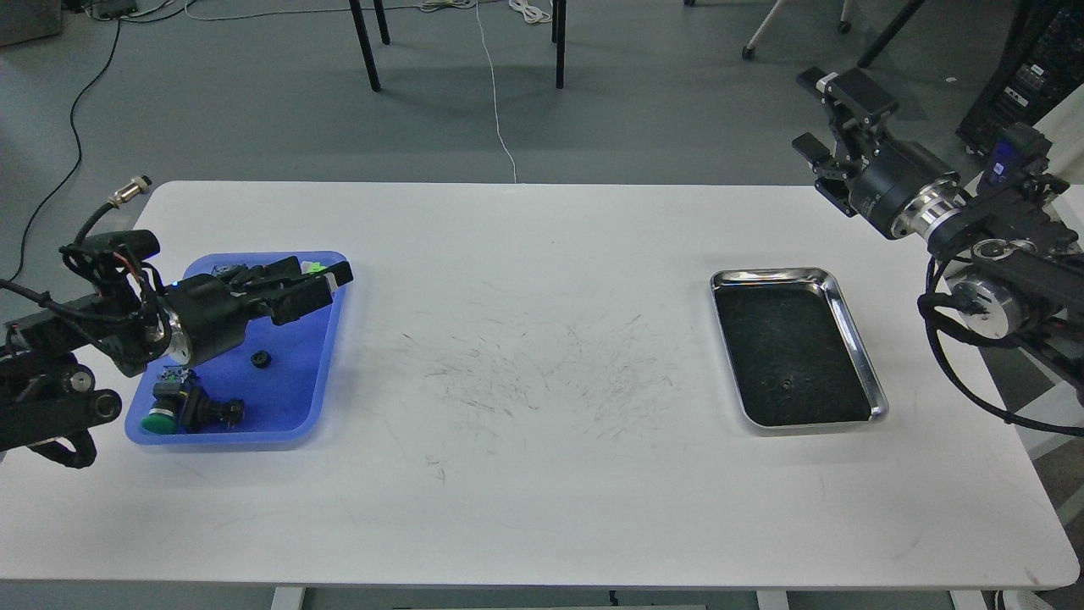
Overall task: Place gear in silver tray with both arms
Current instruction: 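Move the left gripper down into the blue tray toward a black gear, then close the left gripper on the black gear in the blue tray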
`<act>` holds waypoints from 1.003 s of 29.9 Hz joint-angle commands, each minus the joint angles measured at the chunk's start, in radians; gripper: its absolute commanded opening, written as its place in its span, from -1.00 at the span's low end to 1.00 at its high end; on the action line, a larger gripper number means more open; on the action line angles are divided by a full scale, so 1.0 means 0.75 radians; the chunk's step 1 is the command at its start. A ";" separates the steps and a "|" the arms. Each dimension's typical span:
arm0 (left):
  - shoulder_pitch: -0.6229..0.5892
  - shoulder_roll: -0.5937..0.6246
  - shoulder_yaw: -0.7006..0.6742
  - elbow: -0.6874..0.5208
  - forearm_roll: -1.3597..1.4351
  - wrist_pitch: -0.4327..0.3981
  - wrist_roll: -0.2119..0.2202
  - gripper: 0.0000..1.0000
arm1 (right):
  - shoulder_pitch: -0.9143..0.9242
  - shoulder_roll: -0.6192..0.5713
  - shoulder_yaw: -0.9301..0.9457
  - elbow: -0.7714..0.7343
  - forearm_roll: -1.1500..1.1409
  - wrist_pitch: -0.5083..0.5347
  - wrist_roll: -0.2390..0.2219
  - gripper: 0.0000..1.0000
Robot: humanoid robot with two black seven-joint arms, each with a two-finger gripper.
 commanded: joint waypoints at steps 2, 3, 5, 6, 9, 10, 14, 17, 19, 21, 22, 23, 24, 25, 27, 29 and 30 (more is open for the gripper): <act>-0.015 -0.005 0.079 0.038 0.116 0.016 -0.003 0.94 | 0.000 -0.002 -0.002 0.000 0.000 -0.001 0.000 0.86; -0.015 -0.005 0.086 0.050 0.158 0.019 -0.003 0.93 | 0.000 -0.004 -0.002 0.000 0.000 -0.001 0.000 0.86; -0.015 -0.005 0.092 0.097 0.246 0.021 -0.003 0.88 | 0.000 -0.004 -0.002 0.000 0.000 0.001 0.000 0.86; -0.011 -0.007 0.100 0.115 0.293 0.023 -0.003 0.85 | 0.000 -0.002 -0.002 0.000 -0.002 0.001 0.000 0.86; -0.003 -0.029 0.131 0.162 0.328 0.035 -0.003 0.80 | 0.000 -0.002 -0.002 0.000 -0.002 -0.001 0.000 0.86; -0.003 -0.031 0.133 0.177 0.328 0.037 -0.003 0.74 | 0.000 -0.002 -0.002 0.000 -0.004 -0.001 0.000 0.86; 0.001 -0.054 0.177 0.252 0.337 0.039 -0.003 0.74 | 0.000 -0.002 -0.008 0.000 -0.004 -0.001 0.000 0.86; 0.007 -0.093 0.200 0.328 0.337 0.041 -0.003 0.74 | 0.000 -0.002 -0.008 0.000 -0.006 -0.001 0.000 0.86; 0.021 -0.117 0.202 0.404 0.337 0.029 -0.003 0.74 | 0.000 -0.002 -0.010 0.000 -0.006 -0.001 0.000 0.86; 0.040 -0.146 0.204 0.463 0.335 0.023 -0.003 0.74 | 0.000 -0.002 -0.010 0.000 -0.008 -0.001 0.000 0.86; 0.048 -0.160 0.206 0.486 0.337 0.017 -0.003 0.74 | 0.000 -0.002 -0.012 0.000 -0.008 -0.001 0.000 0.86; 0.056 -0.170 0.204 0.502 0.337 0.017 -0.003 0.74 | 0.000 0.000 -0.012 0.000 -0.010 -0.001 0.000 0.86; 0.064 -0.179 0.204 0.504 0.337 0.015 -0.003 0.74 | 0.000 0.000 -0.012 0.000 -0.012 -0.001 0.000 0.86; 0.069 -0.189 0.212 0.516 0.349 0.015 -0.003 0.74 | 0.000 0.000 -0.012 0.000 -0.012 -0.001 0.000 0.86; 0.093 -0.205 0.227 0.543 0.361 0.023 -0.003 0.74 | 0.000 0.000 -0.012 -0.002 -0.012 -0.001 0.000 0.86; 0.099 -0.211 0.231 0.561 0.365 0.023 -0.003 0.68 | -0.002 0.002 -0.014 -0.002 -0.014 -0.001 0.000 0.86; 0.099 -0.211 0.237 0.568 0.365 0.025 -0.003 0.65 | -0.002 0.002 -0.014 -0.002 -0.014 -0.001 0.000 0.86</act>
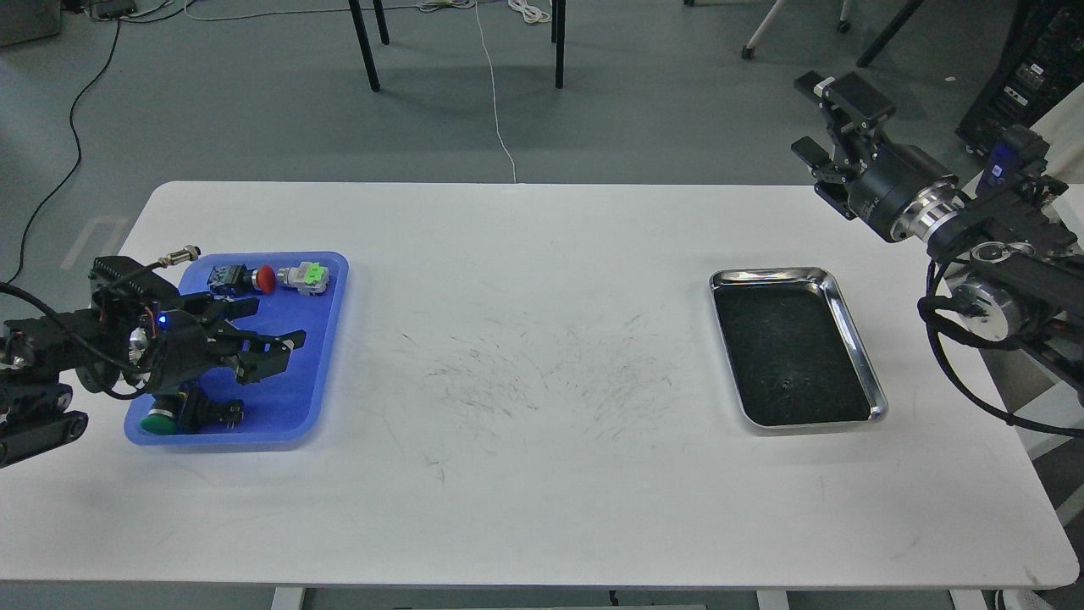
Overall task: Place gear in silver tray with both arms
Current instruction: 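Close the left gripper on the black gear in the blue tray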
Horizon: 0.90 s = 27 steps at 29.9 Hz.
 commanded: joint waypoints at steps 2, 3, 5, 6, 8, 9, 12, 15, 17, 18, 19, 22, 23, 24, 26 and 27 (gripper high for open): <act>0.010 -0.008 0.014 0.028 0.006 0.004 0.000 0.47 | -0.004 0.001 -0.002 -0.001 -0.001 0.000 0.000 0.86; 0.010 -0.008 0.014 0.034 0.006 0.004 0.000 0.30 | -0.004 0.001 -0.002 -0.001 -0.001 0.000 0.000 0.86; 0.014 -0.008 0.014 0.041 0.006 0.002 0.000 0.25 | -0.004 0.001 0.002 -0.001 -0.001 -0.002 0.000 0.86; 0.018 -0.008 0.014 0.043 0.006 0.002 0.000 0.22 | -0.004 0.001 0.004 -0.001 -0.001 -0.002 0.000 0.86; 0.018 -0.010 0.014 0.057 0.004 -0.002 0.000 0.22 | -0.004 0.001 0.008 -0.001 -0.001 -0.002 0.000 0.86; 0.020 -0.010 0.014 0.065 0.004 -0.002 0.000 0.22 | -0.004 0.001 0.008 -0.001 -0.001 -0.004 0.000 0.86; 0.047 -0.024 0.004 0.090 0.004 -0.002 0.000 0.22 | -0.004 0.003 0.008 -0.001 -0.001 -0.010 0.000 0.86; 0.063 -0.029 0.001 0.094 0.004 0.000 0.000 0.22 | -0.004 0.017 0.008 -0.001 -0.001 -0.012 0.000 0.86; 0.078 -0.028 -0.001 0.110 0.002 -0.002 0.000 0.22 | -0.002 0.019 0.008 -0.001 -0.001 -0.012 0.000 0.86; 0.092 -0.028 -0.001 0.120 0.000 -0.002 0.000 0.22 | -0.002 0.019 0.008 -0.001 -0.001 -0.012 0.000 0.86; 0.098 -0.028 -0.001 0.126 -0.002 -0.002 0.000 0.22 | -0.004 0.022 0.006 -0.001 -0.001 -0.012 0.000 0.86; 0.108 -0.028 -0.001 0.133 0.000 -0.002 0.000 0.22 | -0.004 0.022 0.004 -0.001 -0.001 -0.012 0.000 0.86; 0.108 -0.028 -0.001 0.133 -0.002 0.000 0.000 0.22 | -0.004 0.022 0.004 -0.001 -0.001 -0.012 0.000 0.86; 0.108 -0.031 -0.001 0.135 -0.002 -0.002 0.000 0.22 | -0.004 0.022 0.002 -0.001 -0.001 -0.012 0.000 0.86; 0.113 -0.035 -0.001 0.139 -0.006 -0.002 0.000 0.22 | -0.004 0.022 0.002 -0.001 -0.001 -0.012 0.000 0.86; 0.121 -0.041 -0.003 0.141 -0.010 0.000 0.000 0.22 | -0.004 0.022 0.002 -0.001 -0.001 -0.012 0.000 0.86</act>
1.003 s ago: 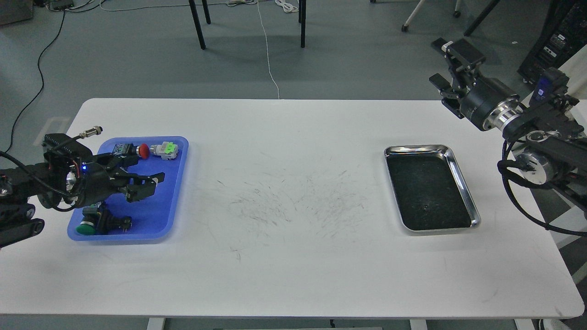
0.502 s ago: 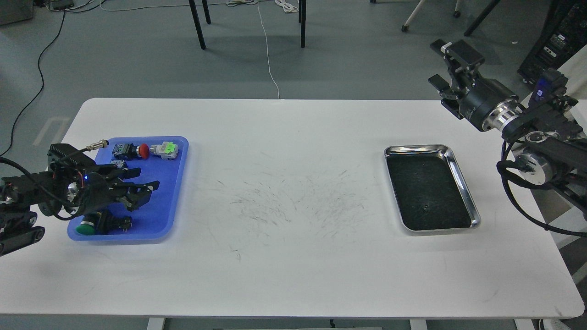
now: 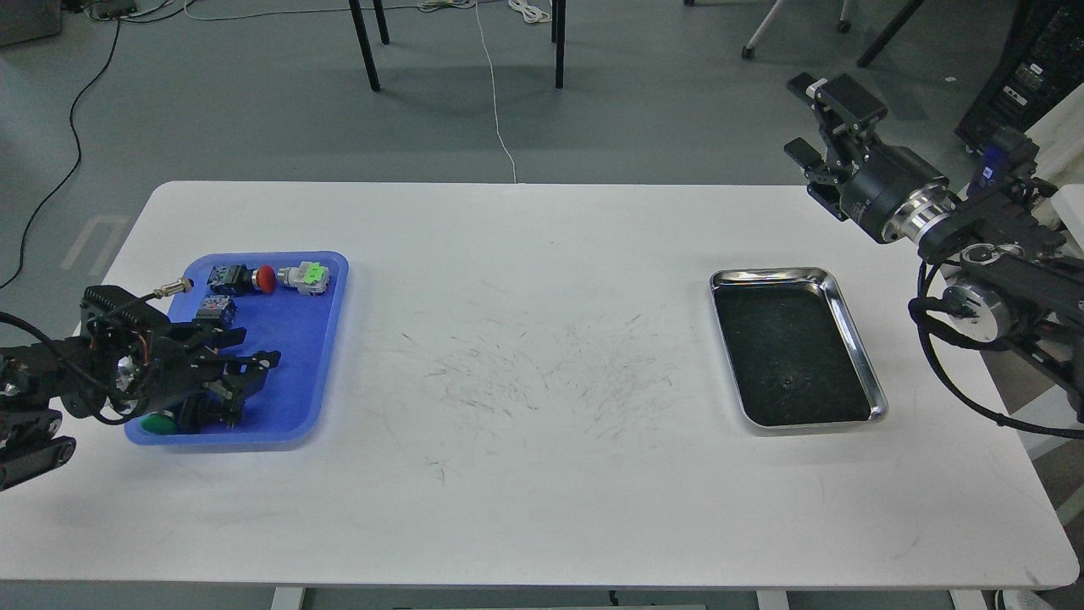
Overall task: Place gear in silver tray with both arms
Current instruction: 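Close the left gripper on the black gear in the blue tray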
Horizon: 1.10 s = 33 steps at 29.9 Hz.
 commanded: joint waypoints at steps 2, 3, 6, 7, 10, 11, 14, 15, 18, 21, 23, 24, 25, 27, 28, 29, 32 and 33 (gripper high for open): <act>0.020 -0.024 -0.002 0.027 -0.010 0.002 0.000 0.22 | 0.000 0.000 -0.001 0.000 0.000 0.000 0.000 0.86; 0.022 -0.030 -0.002 0.033 -0.010 0.002 0.000 0.22 | 0.000 0.000 -0.001 0.000 0.000 0.000 0.000 0.86; 0.032 -0.038 -0.002 0.039 -0.012 0.004 0.000 0.19 | 0.000 0.000 -0.005 0.000 0.000 -0.002 0.000 0.86; 0.039 -0.040 -0.002 0.039 -0.012 0.004 0.000 0.18 | 0.000 0.000 -0.007 0.000 0.000 -0.002 0.000 0.86; 0.045 -0.042 -0.004 0.056 -0.014 0.006 0.000 0.14 | 0.000 0.000 -0.009 0.000 0.000 -0.002 0.000 0.86; 0.045 -0.045 -0.004 0.070 -0.012 0.006 0.000 0.09 | 0.000 0.000 -0.009 0.000 0.000 -0.004 0.000 0.86; 0.047 -0.073 -0.002 0.127 -0.014 0.006 0.000 -0.06 | 0.000 0.000 -0.009 0.000 0.000 -0.004 0.000 0.86; 0.051 -0.075 -0.002 0.140 -0.014 0.006 0.000 -0.09 | -0.002 0.000 -0.009 0.000 0.000 -0.004 0.000 0.86; 0.077 -0.077 -0.004 0.164 -0.016 0.006 0.000 -0.17 | 0.000 0.000 -0.009 0.000 0.000 -0.004 0.000 0.86; 0.084 -0.077 -0.004 0.164 -0.016 0.006 0.000 -0.18 | 0.000 0.000 -0.011 0.000 0.000 -0.004 0.000 0.86; 0.086 -0.077 -0.004 0.162 -0.014 0.006 0.000 -0.18 | 0.000 0.000 -0.013 0.000 0.000 -0.004 0.000 0.86; 0.088 -0.077 -0.004 0.162 -0.014 0.006 0.000 -0.18 | 0.000 0.000 -0.013 0.000 0.000 -0.004 0.000 0.86; 0.086 -0.077 -0.004 0.162 -0.016 0.006 0.000 -0.18 | -0.002 0.000 -0.013 0.000 -0.002 -0.004 0.000 0.86; 0.086 -0.077 -0.004 0.158 -0.012 0.006 0.000 -0.18 | -0.008 0.000 -0.013 -0.002 -0.002 -0.004 0.000 0.86; 0.086 -0.077 -0.006 0.158 -0.016 0.006 0.000 -0.18 | -0.008 0.000 -0.013 0.000 -0.002 -0.004 0.000 0.86; 0.086 -0.077 -0.006 0.158 -0.014 0.006 0.000 -0.21 | -0.008 0.000 -0.013 0.000 -0.002 -0.004 0.000 0.86; 0.086 -0.079 -0.008 0.154 -0.016 0.006 0.000 -0.27 | -0.008 0.000 -0.013 0.000 -0.002 -0.004 0.000 0.86; 0.088 -0.077 -0.008 0.150 -0.014 0.006 0.000 -0.32 | -0.008 0.000 -0.013 0.000 -0.002 -0.004 0.000 0.86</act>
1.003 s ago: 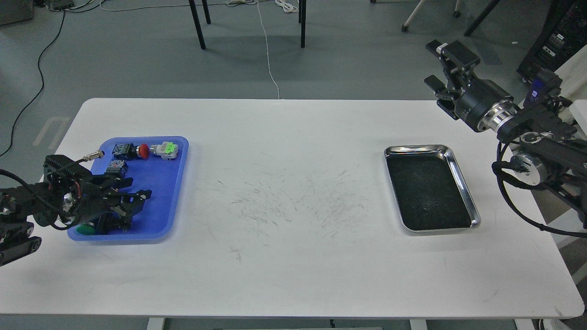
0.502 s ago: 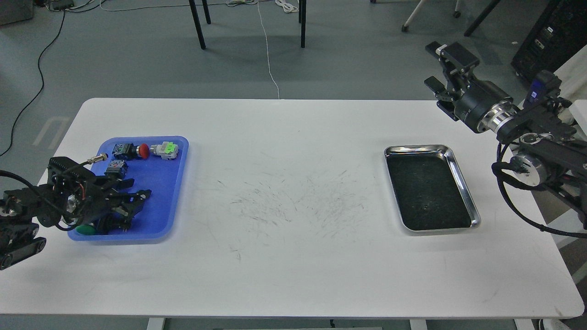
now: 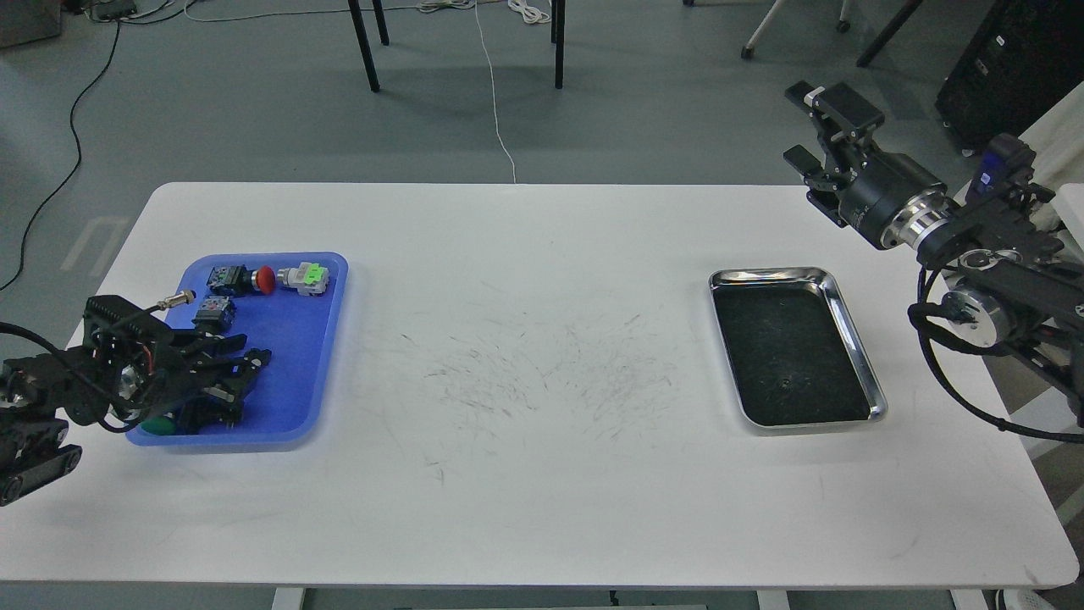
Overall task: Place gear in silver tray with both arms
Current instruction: 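Close the left gripper on the black gear in the blue tray, then lift the gear and extend the left arm toward the silver tray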
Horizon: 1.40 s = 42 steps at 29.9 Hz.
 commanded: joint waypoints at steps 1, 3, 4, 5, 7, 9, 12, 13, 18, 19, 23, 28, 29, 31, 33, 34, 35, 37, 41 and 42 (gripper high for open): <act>-0.001 0.000 -0.002 -0.006 -0.001 -0.001 0.000 -0.35 | -0.002 0.000 0.000 -0.002 -0.002 0.000 0.000 0.86; -0.001 0.000 -0.002 -0.008 -0.001 -0.001 0.000 -0.39 | -0.002 0.000 0.000 -0.002 -0.002 0.000 0.000 0.86; -0.005 0.000 -0.004 -0.008 -0.003 -0.001 0.000 -0.41 | -0.002 -0.002 0.000 -0.002 -0.002 0.000 0.000 0.86; -0.005 0.002 -0.006 -0.008 -0.003 -0.001 0.000 -0.44 | -0.002 -0.002 0.000 -0.004 -0.004 0.000 0.000 0.86; -0.003 0.002 -0.018 -0.010 -0.003 -0.001 0.000 -0.50 | -0.004 0.000 0.000 -0.012 -0.002 0.000 0.000 0.86; -0.003 0.006 -0.027 -0.016 0.001 -0.001 0.000 -0.55 | -0.012 0.000 0.002 -0.012 -0.002 0.000 0.000 0.86; -0.003 0.018 -0.029 -0.026 0.001 -0.001 0.000 -0.59 | -0.015 0.000 0.002 -0.012 -0.002 0.000 0.000 0.86; -0.003 0.018 -0.029 -0.030 -0.003 -0.001 0.000 -0.60 | -0.015 0.000 0.002 -0.014 -0.002 0.000 0.000 0.86; -0.009 0.053 -0.051 -0.063 -0.005 -0.005 0.000 -0.68 | -0.015 0.006 0.002 -0.020 -0.002 0.002 0.002 0.86; -0.007 0.061 -0.069 -0.071 -0.009 -0.009 0.000 -0.68 | -0.015 0.006 0.002 -0.022 -0.002 0.002 0.002 0.86; -0.011 0.108 -0.110 -0.131 -0.017 -0.013 0.000 -0.75 | -0.019 0.018 0.002 -0.024 -0.002 0.002 0.002 0.86; -0.019 0.182 -0.192 -0.229 -0.036 -0.036 0.000 -0.80 | -0.019 0.037 0.002 -0.049 -0.002 0.004 0.004 0.86; -0.019 0.198 -0.223 -0.249 -0.038 -0.050 0.000 -0.80 | -0.021 0.039 0.002 -0.049 -0.002 0.004 0.004 0.86; -0.027 0.237 -0.288 -0.292 -0.046 -0.080 0.000 -0.81 | -0.023 0.039 0.002 -0.049 -0.002 0.004 0.004 0.87; -0.039 0.280 -0.364 -0.351 -0.050 -0.123 0.000 -0.81 | -0.023 0.039 0.002 -0.049 -0.002 0.004 0.004 0.87; -0.056 0.303 -0.390 -0.392 -0.052 -0.142 0.000 -0.81 | -0.025 0.039 0.002 -0.049 -0.002 0.006 0.004 0.87; -0.080 0.325 -0.407 -0.429 -0.052 -0.160 0.000 -0.81 | -0.025 0.039 0.002 -0.049 -0.002 0.006 0.004 0.87; -0.166 0.360 -0.413 -0.505 -0.054 -0.191 0.000 -0.81 | -0.025 0.039 0.002 -0.049 -0.002 0.006 0.004 0.87; -0.297 0.358 -0.413 -0.574 -0.058 -0.211 0.000 -0.81 | -0.027 0.045 0.002 -0.049 -0.004 0.006 0.004 0.87; -0.334 0.354 -0.419 -0.589 -0.064 -0.224 0.000 -0.81 | -0.027 0.047 0.002 -0.049 -0.004 0.006 0.004 0.87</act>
